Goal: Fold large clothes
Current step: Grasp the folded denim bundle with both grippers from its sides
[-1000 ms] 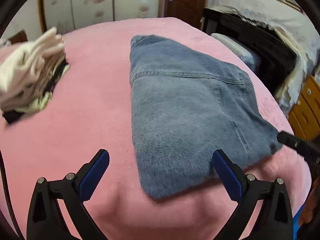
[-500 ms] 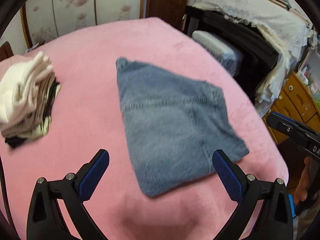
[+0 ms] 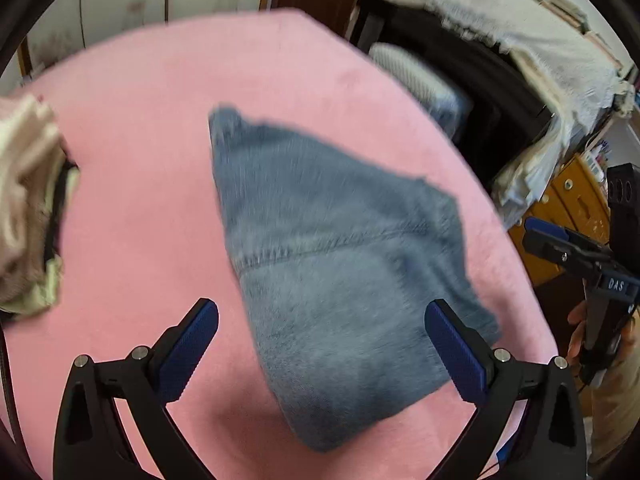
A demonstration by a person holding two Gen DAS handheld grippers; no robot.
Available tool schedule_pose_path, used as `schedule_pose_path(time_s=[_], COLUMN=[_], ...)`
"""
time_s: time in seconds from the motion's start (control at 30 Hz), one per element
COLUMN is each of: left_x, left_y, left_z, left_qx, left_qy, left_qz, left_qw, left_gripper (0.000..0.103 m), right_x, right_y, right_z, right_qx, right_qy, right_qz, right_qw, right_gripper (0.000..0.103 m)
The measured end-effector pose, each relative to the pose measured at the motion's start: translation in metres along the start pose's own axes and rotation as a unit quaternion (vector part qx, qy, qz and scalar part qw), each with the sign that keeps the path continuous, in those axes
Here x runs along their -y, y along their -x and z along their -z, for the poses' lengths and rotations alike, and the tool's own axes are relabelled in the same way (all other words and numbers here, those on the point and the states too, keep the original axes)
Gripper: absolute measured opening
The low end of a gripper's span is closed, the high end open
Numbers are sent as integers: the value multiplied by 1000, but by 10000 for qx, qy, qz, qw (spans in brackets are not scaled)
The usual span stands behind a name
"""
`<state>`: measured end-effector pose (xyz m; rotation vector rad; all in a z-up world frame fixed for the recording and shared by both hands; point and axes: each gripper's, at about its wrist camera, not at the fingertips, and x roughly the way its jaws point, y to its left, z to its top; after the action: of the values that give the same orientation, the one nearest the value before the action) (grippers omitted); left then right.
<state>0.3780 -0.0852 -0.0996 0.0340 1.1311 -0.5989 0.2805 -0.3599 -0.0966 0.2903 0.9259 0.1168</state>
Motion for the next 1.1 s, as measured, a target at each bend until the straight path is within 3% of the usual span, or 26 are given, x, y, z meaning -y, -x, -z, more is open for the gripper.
schedule_pose_path(time_s=[0.23, 0.3, 0.4, 0.57, 0.7, 0.97, 1.1], left_x=[-33, -38, -49, -57, -50, -43, -40], left_y=[-80, -94, -111, -127, -132, -142, -144], left_z=[21, 25, 30, 34, 31, 20, 15], left_qx=[-720, -798, -803, -758, -707, -783, -693], left_qy=[527, 609, 898, 1101, 906, 928, 905], left_qz=[676, 773, 1202, 1620, 1644, 1690, 1645], left_qw=[9937, 9919, 9854, 9777, 9797, 9781, 9798], left_gripper=[102, 102, 102, 103, 103, 103, 102], right_x=[48, 61, 75, 78, 67, 53, 44], right_y=[-77, -93, -110, -127, -140, -165, -161], right_z=[30, 39, 45, 45, 38, 32, 33], right_qx=[-960, -1173, -1333, -1245, -1183, -1384, -1289], right_qy=[-520, -767, -1079, -1062, -922, -661, -515], right_qz=[-162, -390, -729, -1157, -1652, -1683, -1736], right_qw=[9939, 9894, 9825, 9797, 9748, 9737, 9750], right_gripper=[93, 93, 93, 94, 93, 92, 57])
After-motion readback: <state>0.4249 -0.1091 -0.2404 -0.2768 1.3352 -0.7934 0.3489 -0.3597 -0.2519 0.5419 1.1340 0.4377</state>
